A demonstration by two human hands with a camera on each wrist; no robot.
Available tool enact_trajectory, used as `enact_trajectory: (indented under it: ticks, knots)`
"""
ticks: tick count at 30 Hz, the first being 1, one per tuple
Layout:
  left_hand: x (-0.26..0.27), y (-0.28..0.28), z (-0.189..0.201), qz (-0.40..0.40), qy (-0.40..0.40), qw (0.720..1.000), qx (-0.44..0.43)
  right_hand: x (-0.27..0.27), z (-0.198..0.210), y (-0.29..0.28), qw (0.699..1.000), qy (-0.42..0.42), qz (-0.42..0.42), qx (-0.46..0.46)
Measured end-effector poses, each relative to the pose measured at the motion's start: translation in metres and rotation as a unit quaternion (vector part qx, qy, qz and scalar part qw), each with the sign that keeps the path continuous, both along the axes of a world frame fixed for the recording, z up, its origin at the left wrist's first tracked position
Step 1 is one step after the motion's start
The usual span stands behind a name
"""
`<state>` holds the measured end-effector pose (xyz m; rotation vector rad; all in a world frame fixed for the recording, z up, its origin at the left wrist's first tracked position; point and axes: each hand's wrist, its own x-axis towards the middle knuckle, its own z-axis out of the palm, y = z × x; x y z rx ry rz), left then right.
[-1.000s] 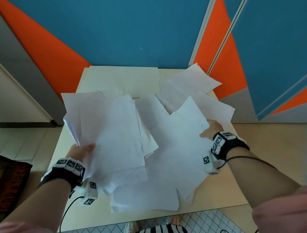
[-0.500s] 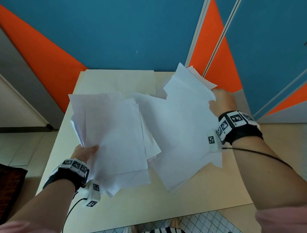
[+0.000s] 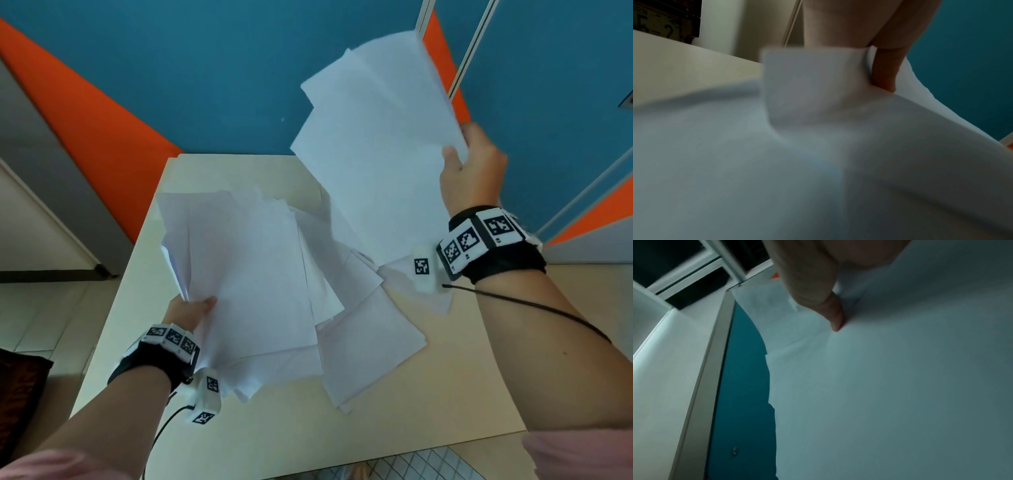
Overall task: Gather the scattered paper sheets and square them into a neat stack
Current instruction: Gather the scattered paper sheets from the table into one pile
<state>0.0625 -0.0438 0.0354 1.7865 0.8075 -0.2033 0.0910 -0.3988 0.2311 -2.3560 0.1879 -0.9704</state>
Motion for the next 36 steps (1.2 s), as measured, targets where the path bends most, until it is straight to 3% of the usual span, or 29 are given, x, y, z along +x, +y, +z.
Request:
enact_trajectory:
  ticks: [5, 11, 13, 18, 21, 25, 29, 34, 36]
  knots:
    - [0.001, -0.012, 0.011, -0.002, -0.007, 1.000, 0.004, 0.004, -0.010, 0.004, 0.983, 0.082, 0.025, 0.161]
    - [0.000, -0.007, 0.014, -0.021, -0.009, 0.999, 0.035, -0.005, -0.030, 0.010, 0.939, 0.266, 0.136, 0.172]
    - [0.000, -0.005, 0.014, -0.028, -0.014, 0.999, 0.032, -0.004, -0.037, 0.012, 0.924, 0.283, 0.160, 0.201]
    - [-0.005, -0.007, 0.018, -0.075, -0.002, 0.997, -0.017, 0.002, -0.084, 0.025, 0.908, 0.294, 0.110, 0.276]
    - [-0.009, -0.012, 0.028, -0.148, 0.016, 0.989, -0.016, -0.001, -0.123, 0.030, 0.867, 0.338, 0.089, 0.355]
    - [-0.013, -0.009, 0.037, -0.186, 0.033, 0.982, -0.004, -0.010, -0.167, 0.032, 0.779, 0.436, 0.108, 0.438]
    - [-0.013, -0.008, 0.035, -0.178, 0.046, 0.983, -0.008, -0.016, -0.179, 0.048, 0.729, 0.436, 0.179, 0.496]
    - [-0.012, 0.000, 0.033, -0.144, 0.059, 0.982, -0.106, -0.017, -0.166, 0.069, 0.738, 0.392, 0.177, 0.520]
    - [-0.011, 0.002, 0.033, -0.128, 0.047, 0.980, -0.146, -0.020, -0.169, 0.074, 0.711, 0.409, 0.182, 0.542]
